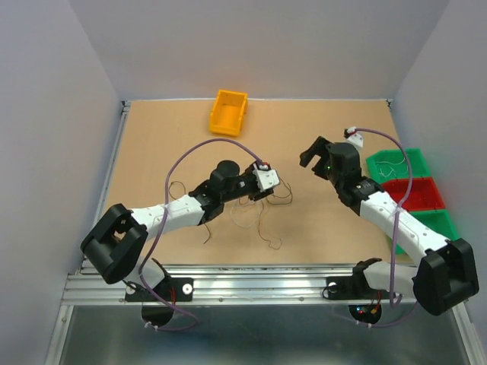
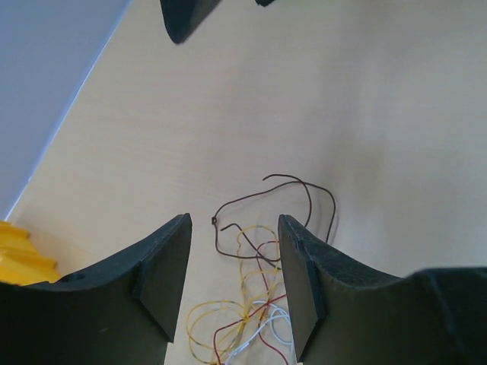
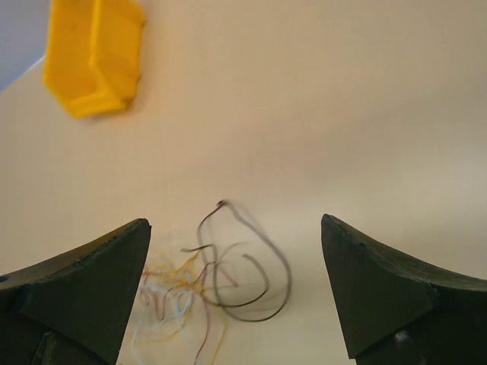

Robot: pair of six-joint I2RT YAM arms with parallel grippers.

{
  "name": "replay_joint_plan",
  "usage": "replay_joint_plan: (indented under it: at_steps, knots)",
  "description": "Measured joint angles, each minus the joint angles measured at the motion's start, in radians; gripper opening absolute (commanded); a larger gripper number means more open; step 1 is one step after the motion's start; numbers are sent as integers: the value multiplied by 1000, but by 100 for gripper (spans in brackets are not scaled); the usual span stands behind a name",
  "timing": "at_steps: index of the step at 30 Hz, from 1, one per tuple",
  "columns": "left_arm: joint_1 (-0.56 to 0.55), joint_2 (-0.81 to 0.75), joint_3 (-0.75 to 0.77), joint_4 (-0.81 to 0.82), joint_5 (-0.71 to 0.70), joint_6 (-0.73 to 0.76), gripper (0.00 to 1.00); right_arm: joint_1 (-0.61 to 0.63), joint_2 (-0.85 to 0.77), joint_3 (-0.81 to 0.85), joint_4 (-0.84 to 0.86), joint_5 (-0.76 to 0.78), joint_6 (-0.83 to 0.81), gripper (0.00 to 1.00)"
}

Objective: Untangle the cables

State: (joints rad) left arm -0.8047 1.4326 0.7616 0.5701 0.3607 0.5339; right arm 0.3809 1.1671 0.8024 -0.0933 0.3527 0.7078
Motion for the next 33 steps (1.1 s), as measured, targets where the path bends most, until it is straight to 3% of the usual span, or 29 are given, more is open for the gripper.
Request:
replay_joint_plan:
  at_steps: [4, 9, 17, 22, 33]
  knots:
    - [31, 42, 3, 26, -50, -39, 60, 71, 39, -2, 85, -153, -46, 97]
    - [126, 93, 34, 28, -104, -114, 60, 141, 122, -1, 121, -180, -16, 97]
    - [146, 101, 60, 35, -152, -151, 59, 329, 186, -28, 127, -20, 198, 93]
    - [145, 138, 86, 18, -119, -146, 60, 345, 176, -50, 121, 50, 245, 80]
    - [104, 306, 201, -109, -52, -104, 59, 346, 39, -75, 123, 161, 248, 78]
